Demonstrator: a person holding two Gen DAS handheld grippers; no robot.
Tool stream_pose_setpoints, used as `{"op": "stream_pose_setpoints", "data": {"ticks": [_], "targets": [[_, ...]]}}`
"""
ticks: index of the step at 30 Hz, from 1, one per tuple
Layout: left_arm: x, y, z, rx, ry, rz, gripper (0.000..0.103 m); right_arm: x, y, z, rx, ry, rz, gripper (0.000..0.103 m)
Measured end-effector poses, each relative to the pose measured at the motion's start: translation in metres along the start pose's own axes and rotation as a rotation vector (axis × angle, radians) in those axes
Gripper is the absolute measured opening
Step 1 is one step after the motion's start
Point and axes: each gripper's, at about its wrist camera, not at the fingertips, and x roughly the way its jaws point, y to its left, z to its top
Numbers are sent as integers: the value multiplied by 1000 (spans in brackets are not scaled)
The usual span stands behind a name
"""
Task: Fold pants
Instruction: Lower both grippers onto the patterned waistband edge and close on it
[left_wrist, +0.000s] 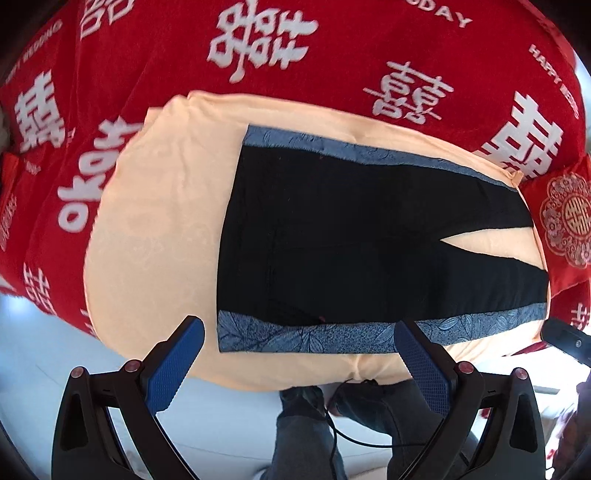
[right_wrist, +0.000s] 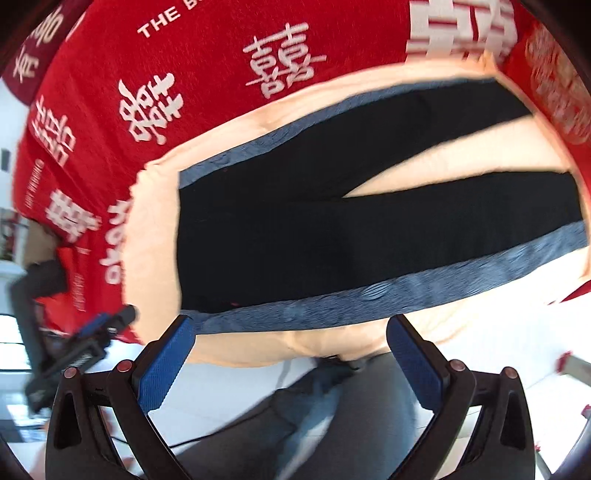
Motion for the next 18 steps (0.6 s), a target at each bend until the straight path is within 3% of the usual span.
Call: {"op": "stream_pose_setpoints", "data": {"ticks": [4,5,6,8,13,18], "targets": [[44,22,-22,-84,64,-33,103,48,-36,-8,136,77,205,100],[54,25,-28,-96,72,-41,103,63,-46,-11,165,98,256,94],[66,29,-35,-113,85,-49,103,80,-57,-15,199,129,302,79],[91,38,-48,-166,122,-85,103,114,-80,-26,281,195,385,66],[140,56,-70,-315,153,-219,103,168,-129,-45,347,237,462,65],[174,54,-65,-333,146,-278,103,195,-166,-45,390,199,522,65]]}}
